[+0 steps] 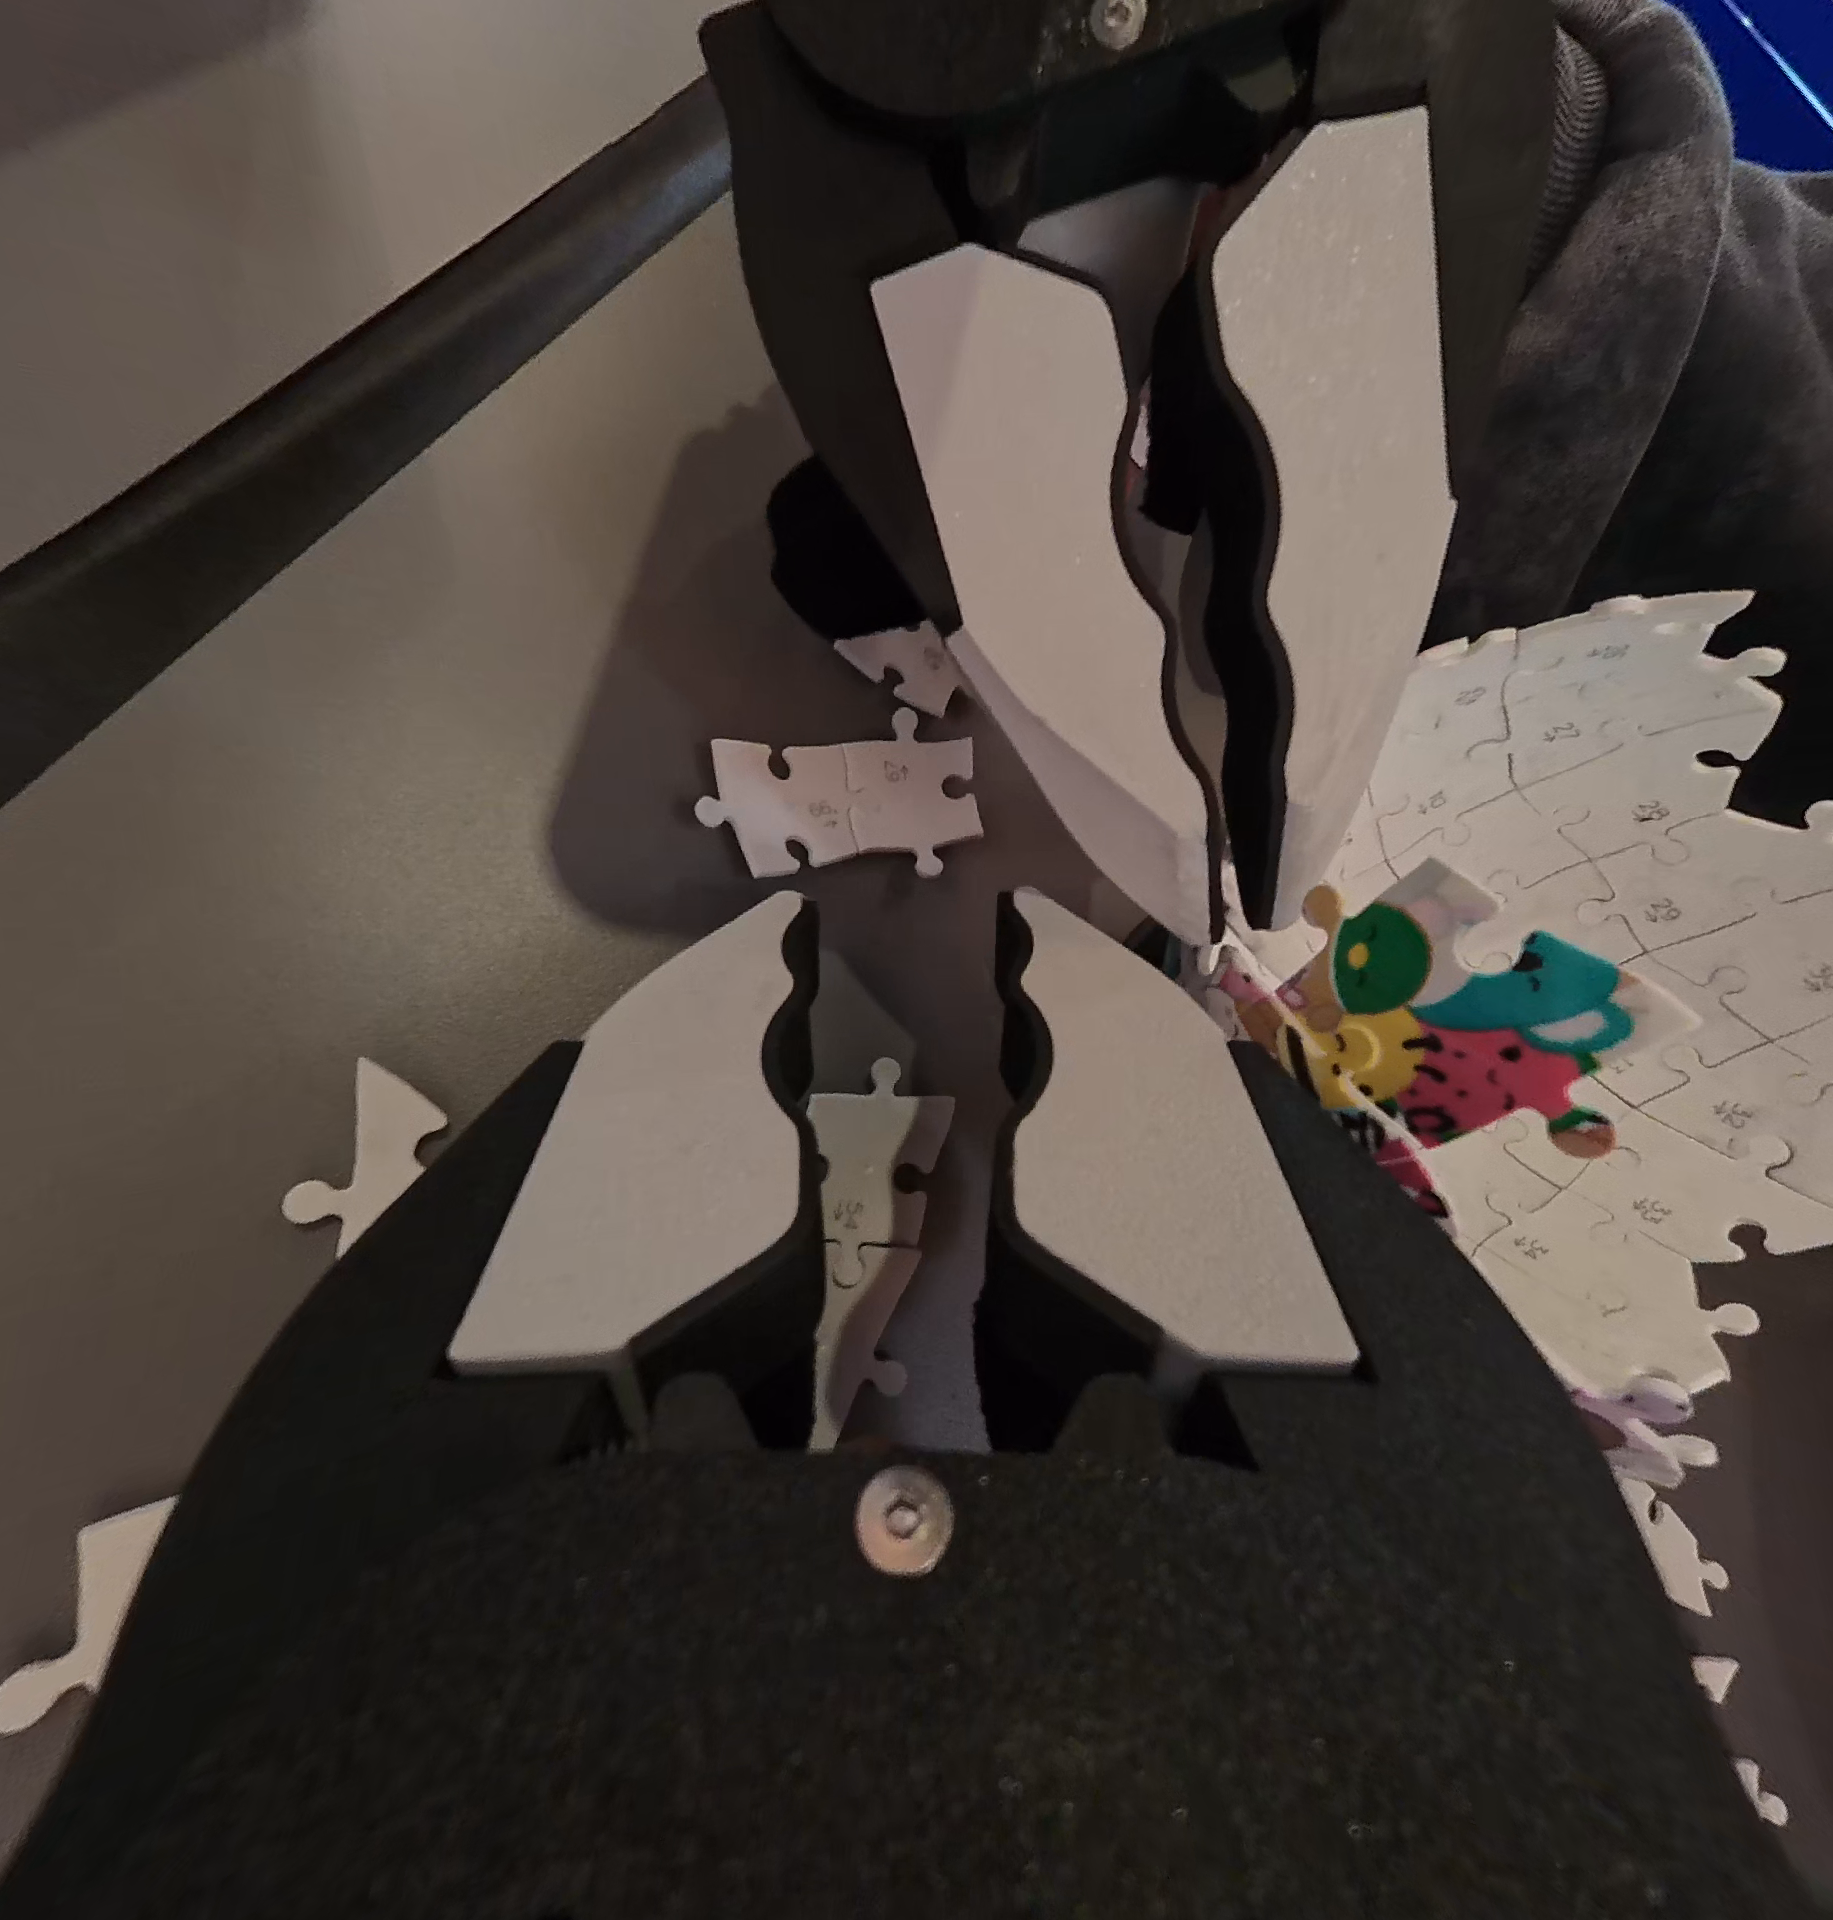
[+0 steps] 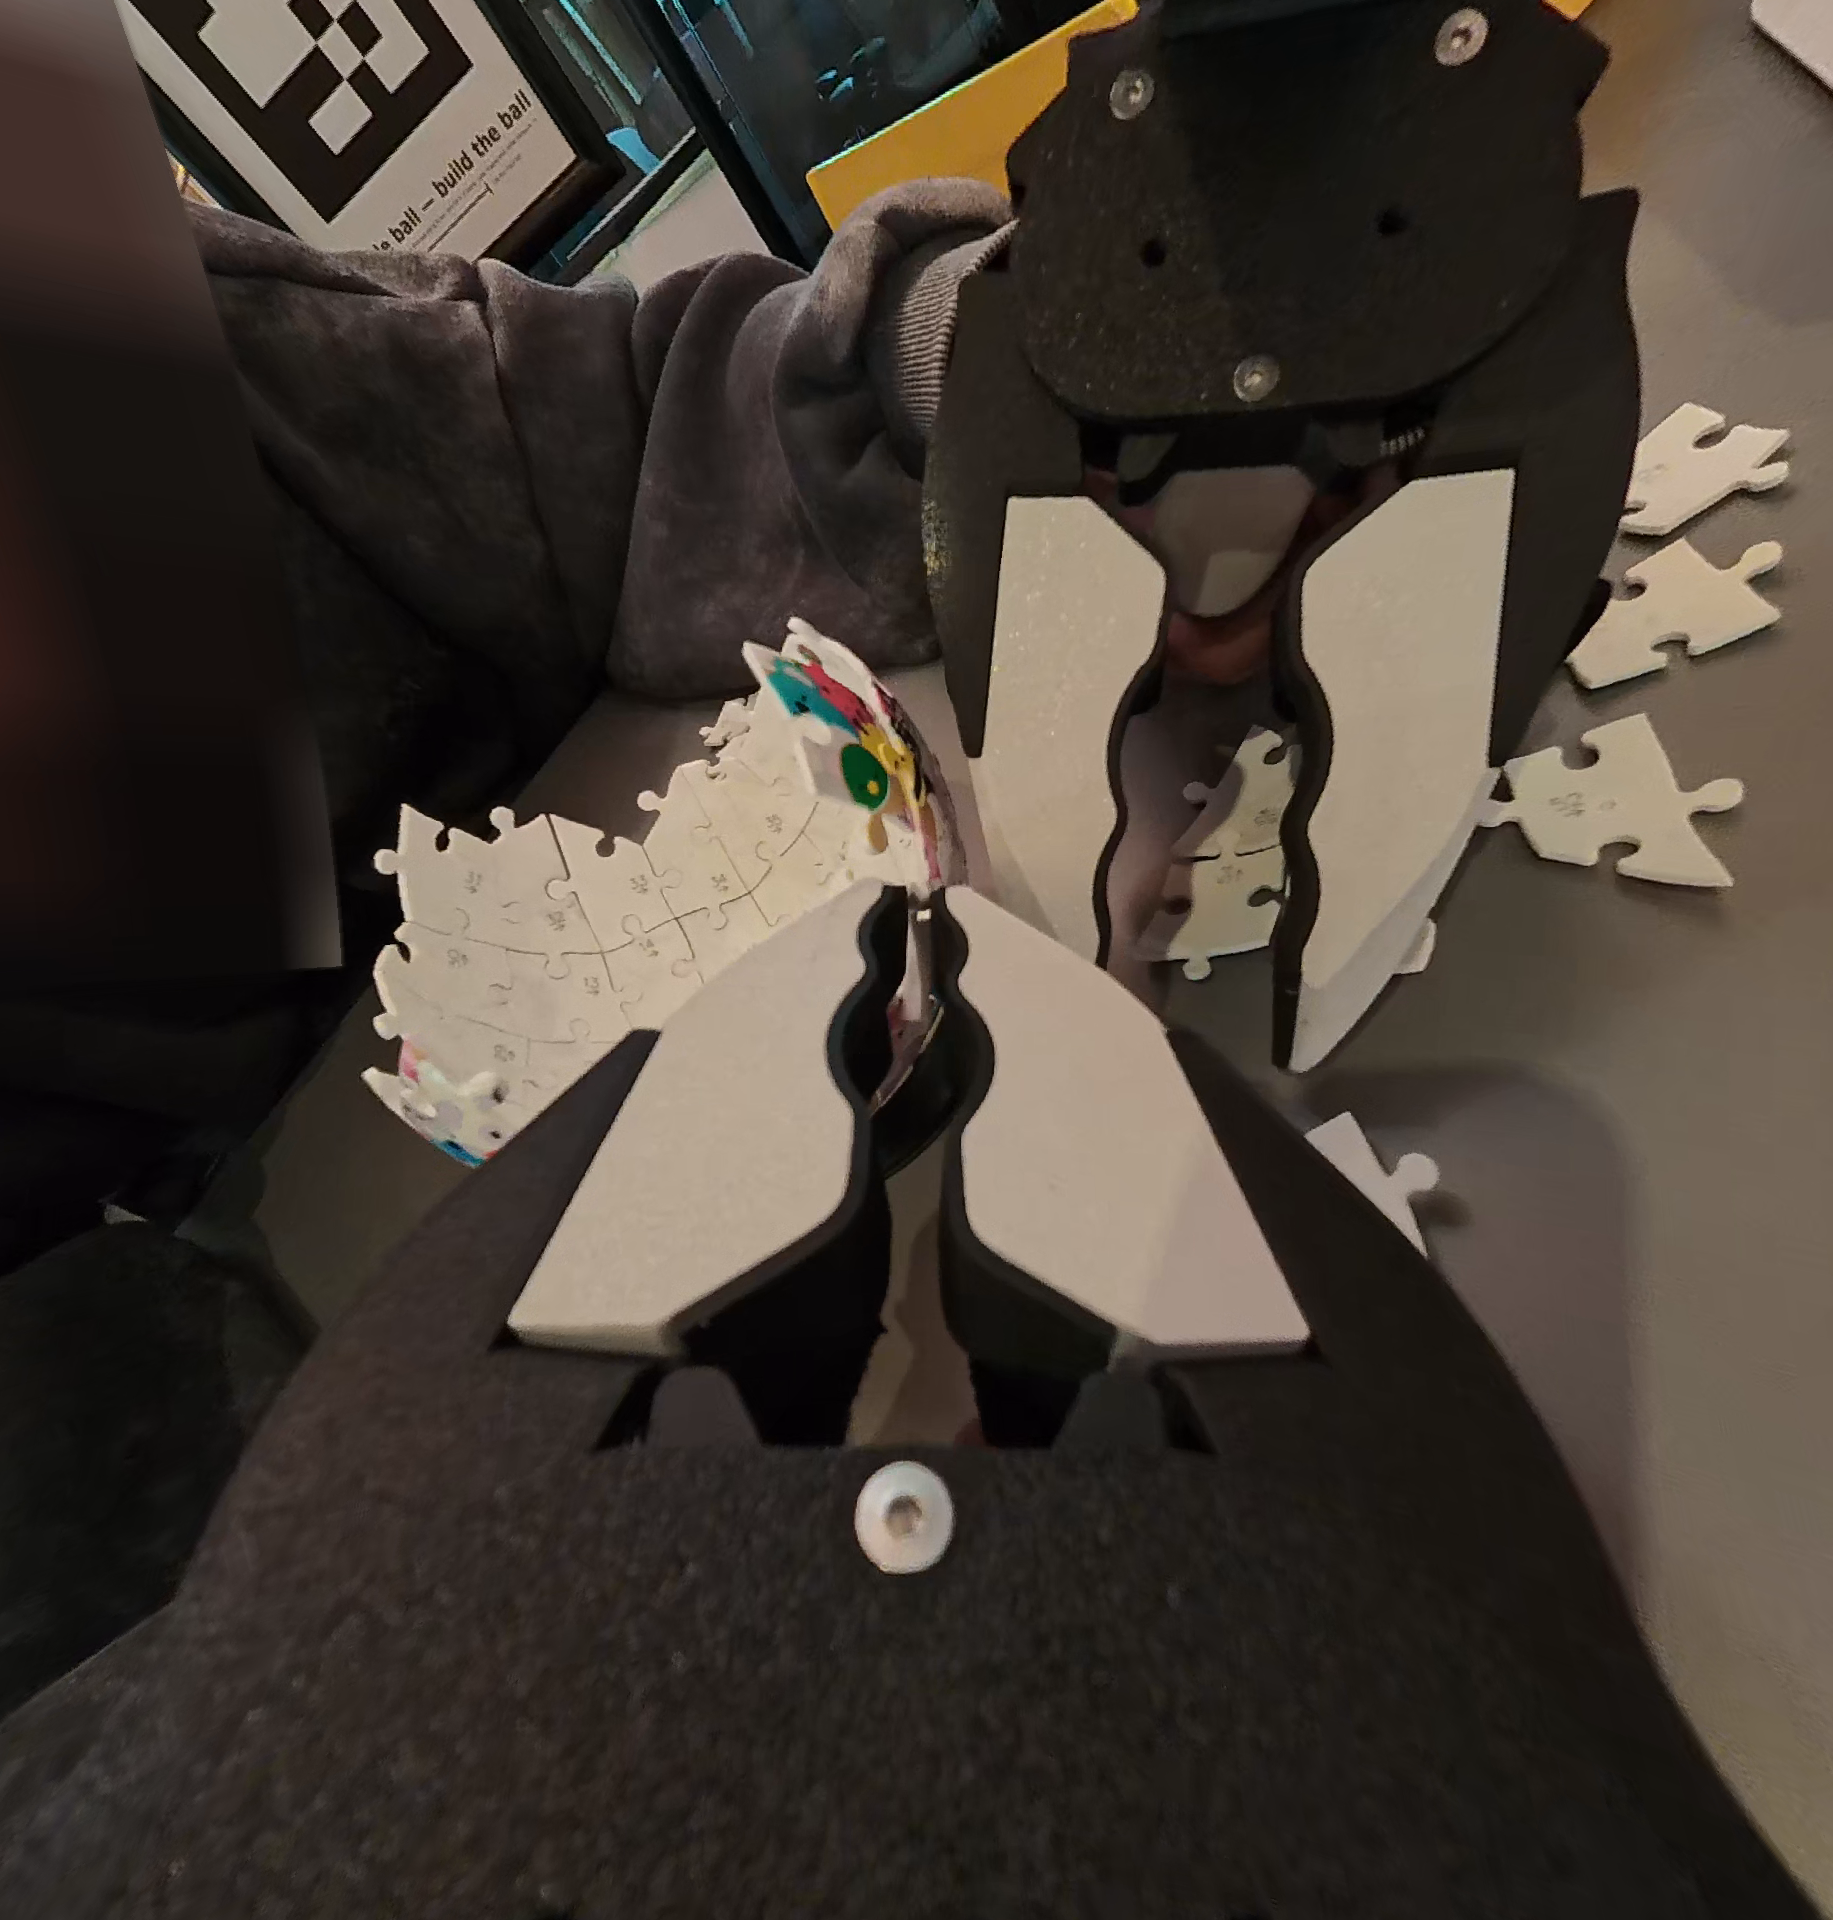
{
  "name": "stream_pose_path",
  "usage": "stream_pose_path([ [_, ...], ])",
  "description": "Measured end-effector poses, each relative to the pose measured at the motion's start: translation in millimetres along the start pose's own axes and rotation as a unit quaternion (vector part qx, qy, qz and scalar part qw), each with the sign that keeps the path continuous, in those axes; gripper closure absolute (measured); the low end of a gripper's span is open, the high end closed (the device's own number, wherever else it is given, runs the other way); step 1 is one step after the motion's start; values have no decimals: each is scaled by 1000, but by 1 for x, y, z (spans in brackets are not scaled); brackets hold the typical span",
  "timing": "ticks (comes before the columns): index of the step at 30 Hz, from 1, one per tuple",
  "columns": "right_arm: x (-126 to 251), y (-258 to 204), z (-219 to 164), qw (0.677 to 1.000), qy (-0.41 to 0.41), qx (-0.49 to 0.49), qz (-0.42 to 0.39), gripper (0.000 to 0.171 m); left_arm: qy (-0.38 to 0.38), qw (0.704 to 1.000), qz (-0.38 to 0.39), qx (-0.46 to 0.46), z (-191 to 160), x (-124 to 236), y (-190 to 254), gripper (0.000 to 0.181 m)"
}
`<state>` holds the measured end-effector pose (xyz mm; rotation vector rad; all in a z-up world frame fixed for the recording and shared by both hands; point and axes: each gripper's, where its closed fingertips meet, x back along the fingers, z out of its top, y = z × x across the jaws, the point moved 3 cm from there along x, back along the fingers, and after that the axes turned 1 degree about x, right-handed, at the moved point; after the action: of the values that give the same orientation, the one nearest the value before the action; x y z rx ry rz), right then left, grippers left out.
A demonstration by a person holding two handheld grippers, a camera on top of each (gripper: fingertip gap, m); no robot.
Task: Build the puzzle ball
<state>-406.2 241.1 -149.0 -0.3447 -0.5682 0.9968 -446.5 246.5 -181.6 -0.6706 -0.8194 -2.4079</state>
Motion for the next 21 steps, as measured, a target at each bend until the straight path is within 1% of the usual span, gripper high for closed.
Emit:
stream_pose_path([
  [4,4,-1,0,1000,6,4,-15,168,3,1000,3,1,0,1,-1,149],
  [9,6,-2,0,996,16,18,-87,168,15,1000,10,9,2,3,-3,150],
  [11,5,-3,1,992,18,36,-119,168,23,1000,15,10,3,5,-4,150],
  [15,5,-9,9,983,24,103,-151,167,31,999,22,8,5,6,-4,150],
  [21,3,-15,14,982,45,131,-127,167,30,999,19,8,5,5,-3,150],
])
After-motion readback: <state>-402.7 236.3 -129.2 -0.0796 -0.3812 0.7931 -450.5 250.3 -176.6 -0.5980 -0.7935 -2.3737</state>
